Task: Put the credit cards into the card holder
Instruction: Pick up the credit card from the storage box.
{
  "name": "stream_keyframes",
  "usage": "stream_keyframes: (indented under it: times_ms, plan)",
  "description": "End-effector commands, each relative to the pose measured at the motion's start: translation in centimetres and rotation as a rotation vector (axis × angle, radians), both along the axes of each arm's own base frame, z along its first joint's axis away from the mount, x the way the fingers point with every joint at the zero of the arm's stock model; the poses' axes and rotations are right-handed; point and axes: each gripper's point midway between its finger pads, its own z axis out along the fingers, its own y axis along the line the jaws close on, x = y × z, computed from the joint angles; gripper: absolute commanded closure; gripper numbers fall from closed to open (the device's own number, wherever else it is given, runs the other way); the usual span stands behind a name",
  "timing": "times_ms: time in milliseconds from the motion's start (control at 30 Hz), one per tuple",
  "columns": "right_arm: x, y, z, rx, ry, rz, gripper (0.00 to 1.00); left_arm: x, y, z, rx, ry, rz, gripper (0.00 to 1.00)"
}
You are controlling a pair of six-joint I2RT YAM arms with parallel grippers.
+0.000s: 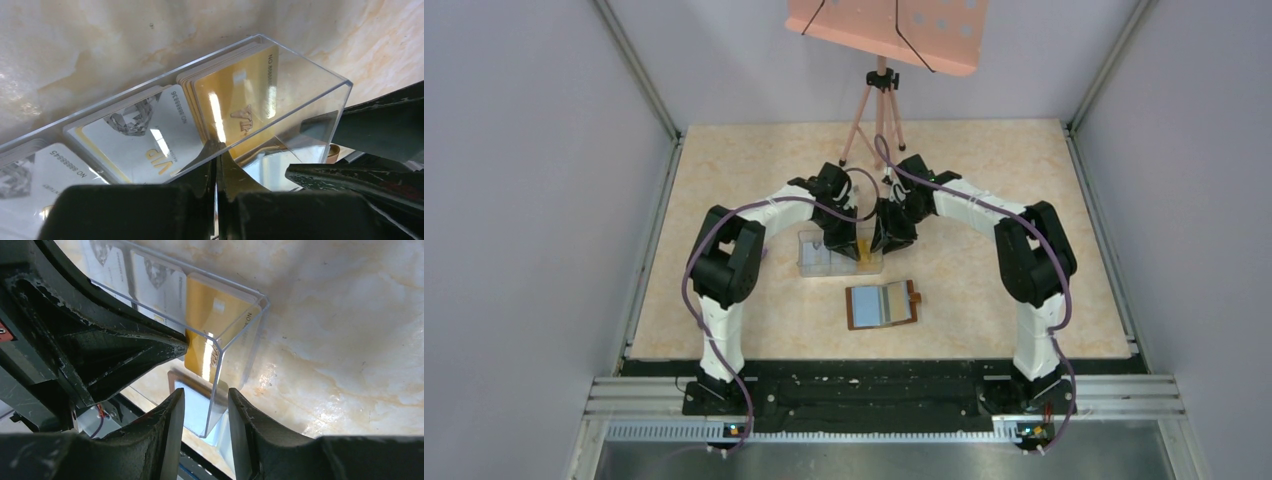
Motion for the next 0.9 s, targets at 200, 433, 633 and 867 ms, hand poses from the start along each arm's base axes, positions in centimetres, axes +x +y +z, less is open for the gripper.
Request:
stream_keyframes:
  times_ms: [200, 433, 633, 867]
  plan:
    - [0.2, 0.8, 0.4, 0.025, -0.015, 0.016, 0.64, 1.2, -1.8, 3.2, -0.073, -0.084, -0.017, 1.0]
    - [0.2, 0.8, 0.5, 0.025, -0.019, 0.017, 0.67, 1.3, -0.6, 2.2, 0.023, -0.08, -0.015, 0.87]
    - [0.2, 0.8, 0.5, 0.025, -0.017, 0.014, 0.67, 1.1, 0.5, 0.3, 0.11, -0.052, 0.017, 0.71]
    - [0.0, 1.0, 0.8, 0.039, -0.01, 0.016, 0.9, 0.6, -0.7, -1.1, 0.093, -0.017, 0.003, 0.86]
